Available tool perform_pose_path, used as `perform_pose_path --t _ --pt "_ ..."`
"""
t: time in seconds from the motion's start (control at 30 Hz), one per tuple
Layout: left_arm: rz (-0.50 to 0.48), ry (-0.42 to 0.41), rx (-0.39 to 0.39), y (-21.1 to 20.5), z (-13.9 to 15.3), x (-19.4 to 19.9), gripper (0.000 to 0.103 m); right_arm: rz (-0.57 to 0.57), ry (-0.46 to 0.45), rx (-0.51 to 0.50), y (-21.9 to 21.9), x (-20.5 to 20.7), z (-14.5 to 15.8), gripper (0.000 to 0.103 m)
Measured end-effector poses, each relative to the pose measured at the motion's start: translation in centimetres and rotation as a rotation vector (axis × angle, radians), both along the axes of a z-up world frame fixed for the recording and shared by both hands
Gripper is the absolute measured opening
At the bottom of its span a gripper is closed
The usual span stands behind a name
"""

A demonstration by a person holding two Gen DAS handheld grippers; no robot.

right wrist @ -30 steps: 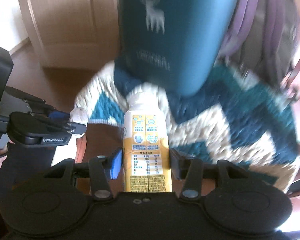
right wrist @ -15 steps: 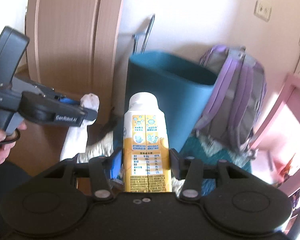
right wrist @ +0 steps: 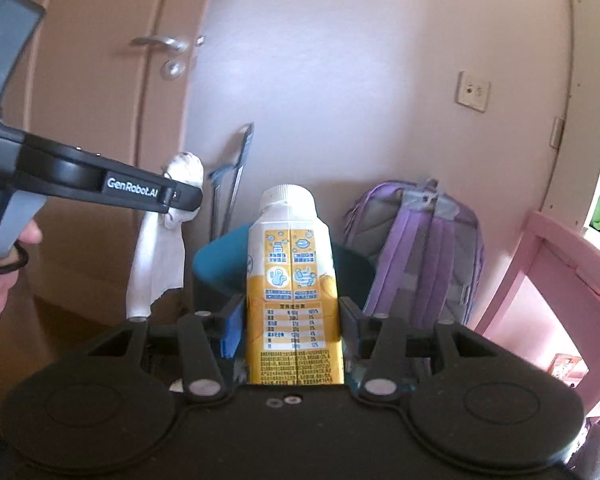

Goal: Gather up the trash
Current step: 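Open both tools over the teal bin, dropping tissue and carton inside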

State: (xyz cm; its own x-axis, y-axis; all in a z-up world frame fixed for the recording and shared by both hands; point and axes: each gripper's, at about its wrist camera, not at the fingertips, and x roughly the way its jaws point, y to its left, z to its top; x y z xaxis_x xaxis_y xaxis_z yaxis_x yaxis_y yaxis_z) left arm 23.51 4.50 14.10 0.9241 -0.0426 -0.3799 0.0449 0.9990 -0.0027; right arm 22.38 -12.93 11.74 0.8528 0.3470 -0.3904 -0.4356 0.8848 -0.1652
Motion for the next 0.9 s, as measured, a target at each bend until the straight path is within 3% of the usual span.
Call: perform_pose_path --t 0.17,0.37,0.6,0.9 --pt "0.019 -0.003 0.006 -0.4 1.0 3.4 0.026 -0.048 -0.009 0.031 0.9 3.2 0.9 0.048" --pt "0.038 0.051 0.035 -1.0 0.3 8.7 0.026 -0.093 0.04 0.025 1.3 7.5 -0.4 0.048" --pt "0.038 0.179 0.061 -1.7 -2.8 14.6 0.026 -0.104 0.162 0.007 1.8 12.1 -2.9 0.048" --pt "0.037 0.327 0.08 -1.8 -6.9 18.9 0.027 -0.077 0.213 -0.045 3.3 13.7 -5.1 0.049"
